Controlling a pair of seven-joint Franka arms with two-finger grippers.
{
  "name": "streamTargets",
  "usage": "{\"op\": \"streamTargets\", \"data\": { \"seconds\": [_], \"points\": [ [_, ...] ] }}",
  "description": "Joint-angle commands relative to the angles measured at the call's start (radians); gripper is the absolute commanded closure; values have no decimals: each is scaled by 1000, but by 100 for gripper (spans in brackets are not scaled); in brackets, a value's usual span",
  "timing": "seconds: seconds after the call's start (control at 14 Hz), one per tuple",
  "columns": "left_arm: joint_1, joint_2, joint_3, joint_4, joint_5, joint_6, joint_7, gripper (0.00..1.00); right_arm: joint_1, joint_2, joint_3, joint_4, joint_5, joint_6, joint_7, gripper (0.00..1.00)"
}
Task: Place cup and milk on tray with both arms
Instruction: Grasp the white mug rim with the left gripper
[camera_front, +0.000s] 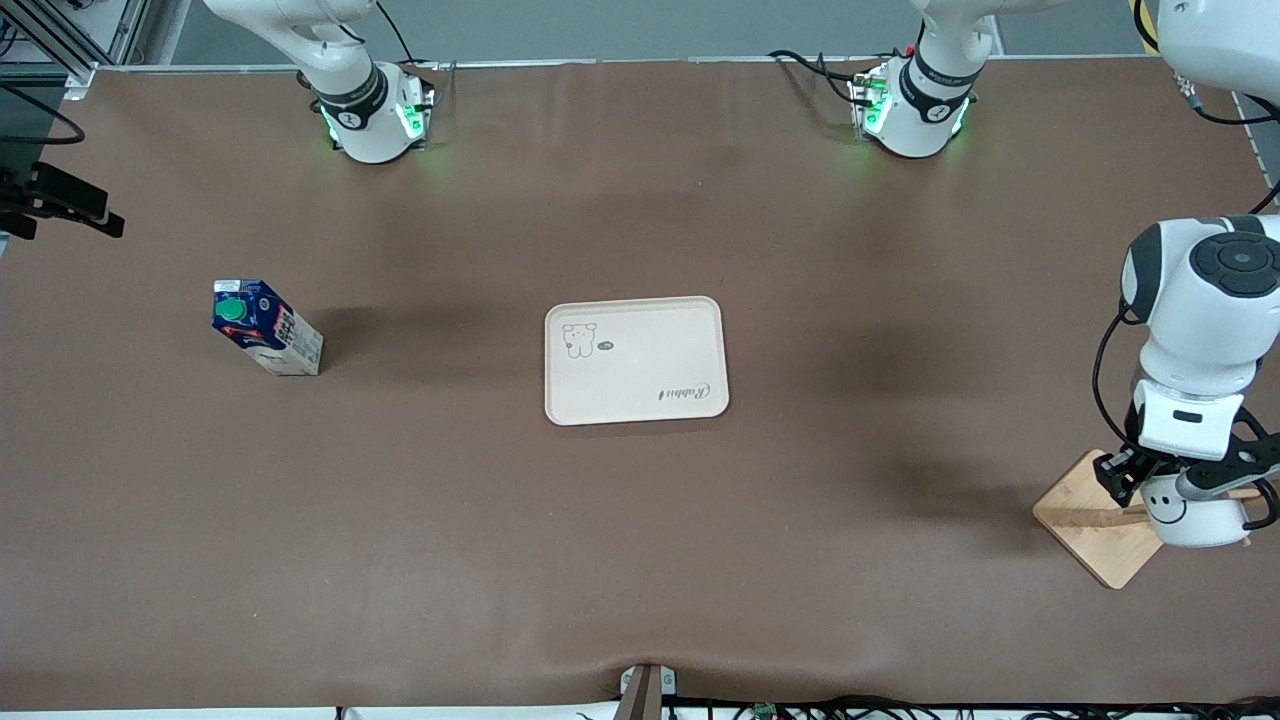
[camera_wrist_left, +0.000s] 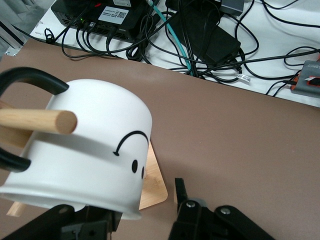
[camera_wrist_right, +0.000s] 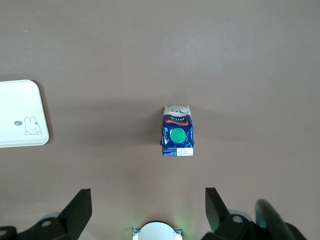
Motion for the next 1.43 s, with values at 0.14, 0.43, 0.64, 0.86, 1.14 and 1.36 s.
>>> {"op": "streamTargets", "data": {
  "seconds": [0.14, 0.43, 0.64, 0.86, 1.14, 1.36],
  "points": [
    [0, 15, 0, 12, 89, 16, -17, 97, -7, 29, 0, 28, -13, -13, 2, 0],
    [-9, 15, 0, 21, 130, 16, -14, 100, -6, 33, 0, 28, -13, -13, 2, 0],
    [-32, 17, -3, 38, 130, 4, -8, 100, -7, 33, 0, 28, -13, -13, 2, 0],
    [-43, 6, -5, 43, 193, -11, 10, 100, -7, 55, 0, 27, -15, -13, 4, 0],
    [-86, -25, -9, 49, 250, -66, 30, 100, -7, 70, 0, 23, -13, -15, 1, 0],
    [-168, -34, -12, 110, 248, -212, 44, 100, 0, 186, -1, 23, -15, -39, 1, 0]
  ]
}}
